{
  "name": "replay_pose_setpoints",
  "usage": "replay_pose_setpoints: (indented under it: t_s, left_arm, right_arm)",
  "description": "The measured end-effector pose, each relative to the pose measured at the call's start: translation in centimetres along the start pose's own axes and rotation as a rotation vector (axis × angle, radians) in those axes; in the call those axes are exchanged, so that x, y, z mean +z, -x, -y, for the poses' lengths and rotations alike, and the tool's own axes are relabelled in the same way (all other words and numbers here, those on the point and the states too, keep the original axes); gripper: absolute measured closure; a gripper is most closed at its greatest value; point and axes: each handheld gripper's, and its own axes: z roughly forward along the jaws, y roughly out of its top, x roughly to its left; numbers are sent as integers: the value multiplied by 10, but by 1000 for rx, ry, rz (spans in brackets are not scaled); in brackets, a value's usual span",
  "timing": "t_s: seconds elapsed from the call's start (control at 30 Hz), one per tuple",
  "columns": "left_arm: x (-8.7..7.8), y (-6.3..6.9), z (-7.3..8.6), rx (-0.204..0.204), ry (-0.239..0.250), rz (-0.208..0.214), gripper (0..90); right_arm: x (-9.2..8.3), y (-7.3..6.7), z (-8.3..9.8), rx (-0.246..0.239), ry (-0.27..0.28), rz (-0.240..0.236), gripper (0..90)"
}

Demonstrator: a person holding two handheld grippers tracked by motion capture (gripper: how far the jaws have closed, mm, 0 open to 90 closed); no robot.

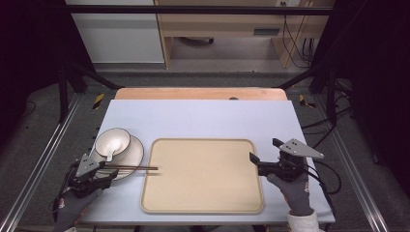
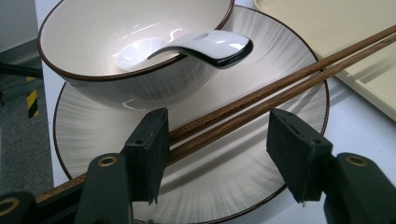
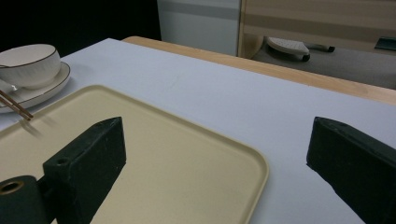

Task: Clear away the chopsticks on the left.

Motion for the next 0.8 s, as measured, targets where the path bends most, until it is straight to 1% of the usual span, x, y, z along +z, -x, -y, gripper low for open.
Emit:
replay_pose_setpoints:
  t_s: [0.1,0.17,0.2,0.27,0.4,0.43,0.5,0.63,0.8]
  left_arm:
    - [0,0,-1,3,-11,-11,427]
    - [0,1,-1,14,-30,-13,446]
    - [0,1,-1,14,-30,-13,446]
    - [1,2,-2,13,-42,-1,447]
    - [2,2,-3,13,-47,3,453]
    - [1,3,-4,25,-59,3,458]
    - [1,5,-5,42,-71,1,476]
    - [0,9,-8,57,-90,6,546]
    - [0,12,-10,63,-98,7,589]
  right_arm:
    - [0,0,0,-2,-2,1,47]
    - [0,1,0,-5,1,2,46]
    - [0,1,0,-5,1,2,46]
    - [-1,1,0,-5,1,4,45]
    - [-1,1,0,-4,3,3,44]
    - [0,1,0,0,1,4,43]
    - [0,1,0,-1,1,6,43]
    - [-1,1,0,-6,3,6,42]
    - [-1,2,-1,-4,5,10,40]
